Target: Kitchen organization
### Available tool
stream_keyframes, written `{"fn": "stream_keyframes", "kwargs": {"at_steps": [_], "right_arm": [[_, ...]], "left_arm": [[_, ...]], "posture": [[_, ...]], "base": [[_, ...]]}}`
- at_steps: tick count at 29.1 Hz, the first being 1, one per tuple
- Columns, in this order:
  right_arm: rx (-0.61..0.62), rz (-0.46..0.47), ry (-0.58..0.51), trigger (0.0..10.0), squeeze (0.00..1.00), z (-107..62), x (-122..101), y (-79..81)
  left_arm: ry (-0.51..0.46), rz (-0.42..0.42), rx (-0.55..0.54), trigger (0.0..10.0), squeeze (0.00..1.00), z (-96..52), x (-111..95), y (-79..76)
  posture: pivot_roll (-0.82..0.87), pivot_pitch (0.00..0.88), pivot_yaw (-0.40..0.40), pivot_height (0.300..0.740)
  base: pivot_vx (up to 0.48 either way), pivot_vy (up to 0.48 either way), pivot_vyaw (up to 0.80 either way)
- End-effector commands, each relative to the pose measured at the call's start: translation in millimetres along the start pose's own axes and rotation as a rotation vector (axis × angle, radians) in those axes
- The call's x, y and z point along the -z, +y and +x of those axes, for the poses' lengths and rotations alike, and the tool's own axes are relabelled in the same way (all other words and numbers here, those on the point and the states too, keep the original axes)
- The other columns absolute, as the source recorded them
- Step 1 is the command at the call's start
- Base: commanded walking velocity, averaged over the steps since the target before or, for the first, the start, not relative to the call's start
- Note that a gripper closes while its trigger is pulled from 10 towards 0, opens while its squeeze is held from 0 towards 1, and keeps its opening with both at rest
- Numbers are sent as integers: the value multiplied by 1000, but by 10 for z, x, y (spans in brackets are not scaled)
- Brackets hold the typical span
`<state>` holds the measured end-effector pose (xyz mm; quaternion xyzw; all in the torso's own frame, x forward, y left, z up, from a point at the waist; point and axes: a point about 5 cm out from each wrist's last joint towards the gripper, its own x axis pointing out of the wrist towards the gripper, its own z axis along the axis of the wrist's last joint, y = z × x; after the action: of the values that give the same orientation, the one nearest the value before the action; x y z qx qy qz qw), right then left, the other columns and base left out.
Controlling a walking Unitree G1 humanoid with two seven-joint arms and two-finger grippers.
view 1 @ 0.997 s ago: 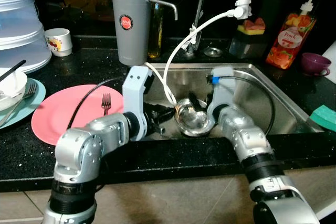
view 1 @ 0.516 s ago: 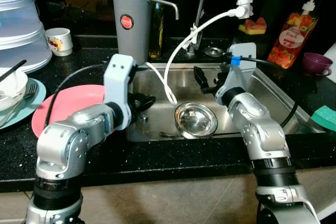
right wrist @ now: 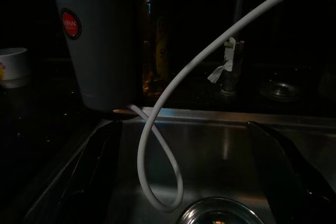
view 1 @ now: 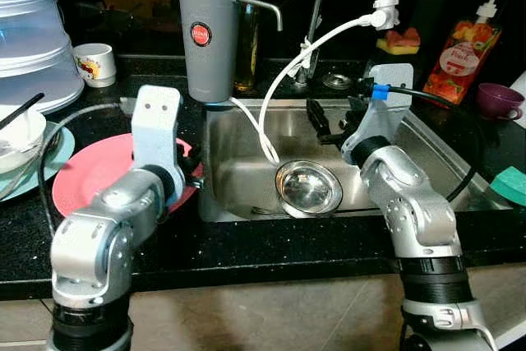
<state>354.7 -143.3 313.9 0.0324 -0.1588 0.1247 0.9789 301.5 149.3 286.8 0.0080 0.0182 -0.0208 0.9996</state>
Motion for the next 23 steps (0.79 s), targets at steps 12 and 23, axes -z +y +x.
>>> {"fn": "stream_keyframes", "kwargs": {"at_steps": [12,23], "right_arm": [[-2,11,17,10000,0,-50,0,22],[-5,11,22,10000,0,-53,-3,34]], "left_arm": [[43,1,-144,10000,0,129,65,226],[74,-41,-121,10000,0,181,133,209]], "posture": [[79,172,-70,740],[76,164,-69,740]], "base": [[0,0,0],[0,0,0]]}}
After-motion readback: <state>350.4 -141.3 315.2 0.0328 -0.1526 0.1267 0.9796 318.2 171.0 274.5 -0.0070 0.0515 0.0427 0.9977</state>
